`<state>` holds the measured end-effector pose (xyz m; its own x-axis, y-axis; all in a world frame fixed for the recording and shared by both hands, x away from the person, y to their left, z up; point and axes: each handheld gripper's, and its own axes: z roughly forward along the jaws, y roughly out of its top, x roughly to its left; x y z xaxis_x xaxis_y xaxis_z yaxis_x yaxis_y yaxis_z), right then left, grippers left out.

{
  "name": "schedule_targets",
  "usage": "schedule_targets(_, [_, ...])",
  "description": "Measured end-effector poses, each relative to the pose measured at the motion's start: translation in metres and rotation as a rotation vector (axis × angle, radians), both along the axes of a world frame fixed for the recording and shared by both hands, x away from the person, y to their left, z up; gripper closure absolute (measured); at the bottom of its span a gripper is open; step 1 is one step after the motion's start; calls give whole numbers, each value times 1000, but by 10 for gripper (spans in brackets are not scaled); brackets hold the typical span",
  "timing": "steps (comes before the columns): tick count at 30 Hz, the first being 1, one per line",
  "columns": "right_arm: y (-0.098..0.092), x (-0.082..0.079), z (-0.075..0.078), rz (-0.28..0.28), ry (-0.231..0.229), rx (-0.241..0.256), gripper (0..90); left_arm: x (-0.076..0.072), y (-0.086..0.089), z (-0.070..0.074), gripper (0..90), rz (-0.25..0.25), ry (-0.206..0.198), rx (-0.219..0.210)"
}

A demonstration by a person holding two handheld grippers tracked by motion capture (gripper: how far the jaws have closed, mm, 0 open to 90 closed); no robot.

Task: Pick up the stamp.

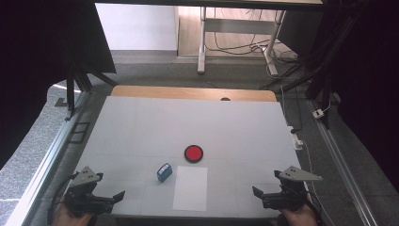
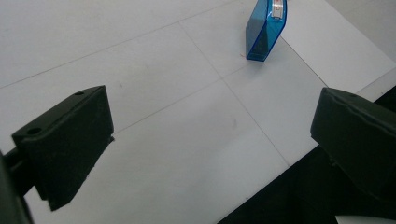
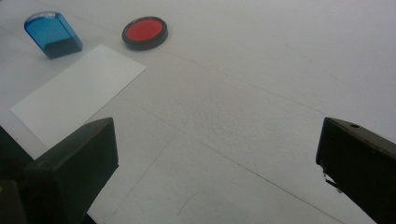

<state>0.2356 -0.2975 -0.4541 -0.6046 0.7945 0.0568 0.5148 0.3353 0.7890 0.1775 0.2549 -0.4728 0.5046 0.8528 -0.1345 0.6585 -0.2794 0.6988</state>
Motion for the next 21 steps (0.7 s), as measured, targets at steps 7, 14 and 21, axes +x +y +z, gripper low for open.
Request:
schedule_targets(7, [5,0,-1,20,1,-42,0,-2,-2,1,0,1,-26,31])
schedule_targets(14, [2,2,0,-1,8,-13,0,-1,-1,0,0,-9,-11,21])
schedule_targets(21, [2,1,0,3,1,-5,0,1,-2,-1,0,-14,4,26])
